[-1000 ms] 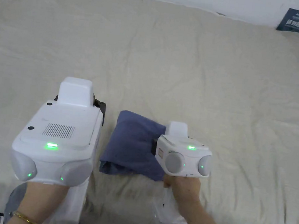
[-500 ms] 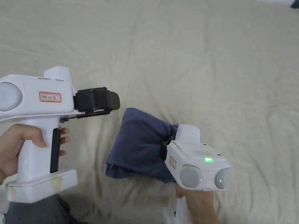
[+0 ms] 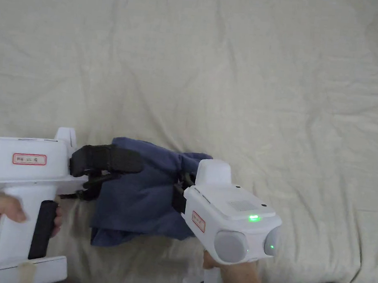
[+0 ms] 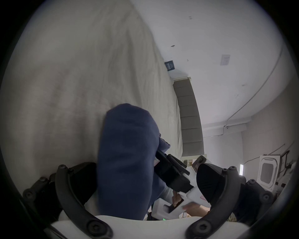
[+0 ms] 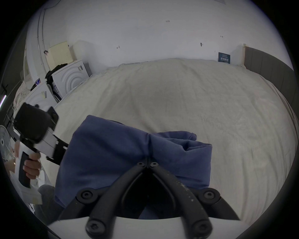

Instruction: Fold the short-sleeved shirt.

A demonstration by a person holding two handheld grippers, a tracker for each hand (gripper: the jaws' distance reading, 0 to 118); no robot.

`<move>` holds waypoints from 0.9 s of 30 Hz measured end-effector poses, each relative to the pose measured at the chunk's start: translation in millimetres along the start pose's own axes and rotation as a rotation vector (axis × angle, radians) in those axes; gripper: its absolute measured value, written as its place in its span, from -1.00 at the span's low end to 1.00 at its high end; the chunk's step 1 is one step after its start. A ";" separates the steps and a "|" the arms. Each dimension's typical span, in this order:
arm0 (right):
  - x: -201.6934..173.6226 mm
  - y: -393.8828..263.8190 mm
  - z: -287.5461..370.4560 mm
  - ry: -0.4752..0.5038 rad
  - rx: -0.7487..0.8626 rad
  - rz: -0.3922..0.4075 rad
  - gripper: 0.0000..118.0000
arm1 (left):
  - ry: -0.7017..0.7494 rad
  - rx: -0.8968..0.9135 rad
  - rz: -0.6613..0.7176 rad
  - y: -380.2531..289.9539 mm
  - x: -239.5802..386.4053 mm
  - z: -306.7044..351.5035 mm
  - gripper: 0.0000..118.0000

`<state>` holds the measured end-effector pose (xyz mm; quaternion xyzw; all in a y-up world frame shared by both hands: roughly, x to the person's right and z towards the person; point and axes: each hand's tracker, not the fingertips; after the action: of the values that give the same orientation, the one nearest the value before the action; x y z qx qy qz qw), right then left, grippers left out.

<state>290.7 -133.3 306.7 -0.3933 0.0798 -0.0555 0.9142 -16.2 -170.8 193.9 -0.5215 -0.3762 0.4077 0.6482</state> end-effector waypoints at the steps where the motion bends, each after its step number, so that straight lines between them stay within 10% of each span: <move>1: 1.3 0.9 0.3 0.006 -0.004 -0.011 -0.96 | -0.029 0.009 -0.030 -4.2 6.5 -8.2 1.00; 5: 7.0 9.6 0.8 0.032 -0.032 -0.063 -0.96 | 0.062 -0.048 -0.119 0.5 17.3 -20.1 0.71; 7: 9.3 14.7 3.3 0.038 -0.037 -0.067 -0.96 | 0.169 -0.045 -0.108 5.7 18.0 -21.1 -0.46; 16: 25.6 42.5 67.6 0.061 0.085 -0.031 -0.96 | 0.488 -0.066 -0.029 -13.9 94.2 -26.2 -0.48; 27: 39.6 73.3 124.8 0.064 0.197 0.003 -0.96 | 1.025 0.188 -0.129 27.7 95.3 198.2 -0.48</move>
<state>356.1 -1.0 333.9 -0.2996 0.1040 -0.0742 0.9455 -164.3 -6.4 206.9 -0.5694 -0.0038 0.0916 0.8170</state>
